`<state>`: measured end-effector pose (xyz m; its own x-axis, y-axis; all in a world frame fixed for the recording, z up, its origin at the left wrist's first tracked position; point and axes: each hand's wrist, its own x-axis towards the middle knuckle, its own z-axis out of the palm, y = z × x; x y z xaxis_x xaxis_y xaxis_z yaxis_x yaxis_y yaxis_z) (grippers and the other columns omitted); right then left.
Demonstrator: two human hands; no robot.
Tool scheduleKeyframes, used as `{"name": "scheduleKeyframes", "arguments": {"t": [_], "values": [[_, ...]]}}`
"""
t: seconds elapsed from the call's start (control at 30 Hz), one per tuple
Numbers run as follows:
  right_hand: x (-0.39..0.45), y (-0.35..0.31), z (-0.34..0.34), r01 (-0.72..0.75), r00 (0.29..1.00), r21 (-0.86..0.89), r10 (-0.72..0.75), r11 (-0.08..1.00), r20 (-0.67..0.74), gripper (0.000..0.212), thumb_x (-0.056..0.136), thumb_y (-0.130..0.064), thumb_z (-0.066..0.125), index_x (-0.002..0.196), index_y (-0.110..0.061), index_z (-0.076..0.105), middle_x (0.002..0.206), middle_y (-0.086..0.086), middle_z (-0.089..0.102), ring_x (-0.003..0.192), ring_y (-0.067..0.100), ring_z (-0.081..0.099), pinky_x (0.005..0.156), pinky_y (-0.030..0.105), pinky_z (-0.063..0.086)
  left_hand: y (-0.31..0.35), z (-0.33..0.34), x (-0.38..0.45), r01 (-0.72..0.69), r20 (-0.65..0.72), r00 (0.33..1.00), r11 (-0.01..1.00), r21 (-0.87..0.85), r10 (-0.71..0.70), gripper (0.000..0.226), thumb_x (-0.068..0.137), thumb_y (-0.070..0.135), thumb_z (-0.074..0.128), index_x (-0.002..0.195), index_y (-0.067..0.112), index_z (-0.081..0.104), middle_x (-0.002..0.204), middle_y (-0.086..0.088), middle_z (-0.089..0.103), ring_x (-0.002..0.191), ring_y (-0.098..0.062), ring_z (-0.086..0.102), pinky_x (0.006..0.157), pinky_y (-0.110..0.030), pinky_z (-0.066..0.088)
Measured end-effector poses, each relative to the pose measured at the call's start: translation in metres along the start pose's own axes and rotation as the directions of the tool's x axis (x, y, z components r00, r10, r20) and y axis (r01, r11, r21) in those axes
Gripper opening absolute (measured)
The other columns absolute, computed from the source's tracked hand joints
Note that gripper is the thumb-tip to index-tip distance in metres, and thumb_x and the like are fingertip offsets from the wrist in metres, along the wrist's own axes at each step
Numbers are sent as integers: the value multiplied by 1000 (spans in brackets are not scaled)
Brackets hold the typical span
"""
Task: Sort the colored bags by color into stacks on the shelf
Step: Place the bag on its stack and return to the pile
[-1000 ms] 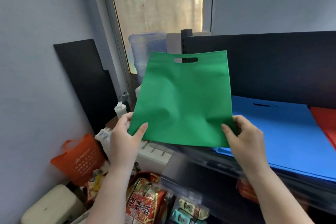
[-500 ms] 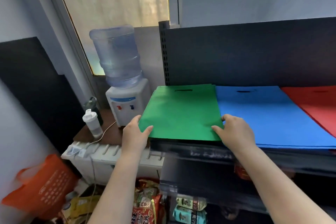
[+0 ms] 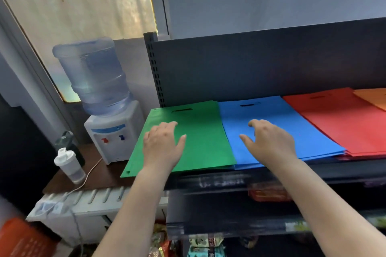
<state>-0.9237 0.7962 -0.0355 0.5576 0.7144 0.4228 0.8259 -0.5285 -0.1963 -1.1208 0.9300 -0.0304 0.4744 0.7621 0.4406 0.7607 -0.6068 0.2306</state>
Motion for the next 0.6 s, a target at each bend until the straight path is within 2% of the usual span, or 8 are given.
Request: {"name": "scheduleKeyframes", "arguments": {"t": [0.2,0.3,0.37,0.47,0.6], "values": [[2,79,-50,-74,997,-132,74,988,0,44,93,-49,47,123,-17,49,117,2,56,111,24,55,67,30,35,101,12,27,-237,85,969,969,62,232,53,95,46,42,141,18,39,134,-1,50,119,-23,47,93,-35,35],[-3,128,-76,-108,994,-175,112,979,9,46,93,-48,48,126,-17,46,120,3,53,116,25,50,74,32,41,161,19,32,-320,89,945,946,59,314,54,96,47,41,141,18,37,132,-1,50,117,-23,47,91,-35,36],[-9,166,-93,-138,990,-216,141,967,0,47,93,-47,48,128,-16,45,123,4,52,117,25,48,80,34,44,204,23,32,-360,75,932,931,63,355,52,96,47,41,139,18,39,128,-1,51,114,-23,48,89,-34,36],[-20,224,-118,-159,986,-288,167,944,4,49,94,-48,46,131,-18,42,126,2,50,119,24,46,79,33,42,272,32,27,-420,59,907,905,68,417,48,95,47,42,133,17,43,124,-1,53,112,-23,50,87,-34,36],[-39,298,-148,-124,981,-414,174,902,85,53,94,-50,45,136,-18,39,133,3,48,123,25,44,90,36,42,365,50,11,-510,66,860,859,47,507,46,94,47,44,129,17,47,124,-2,53,114,-24,49,90,-37,35]]}}
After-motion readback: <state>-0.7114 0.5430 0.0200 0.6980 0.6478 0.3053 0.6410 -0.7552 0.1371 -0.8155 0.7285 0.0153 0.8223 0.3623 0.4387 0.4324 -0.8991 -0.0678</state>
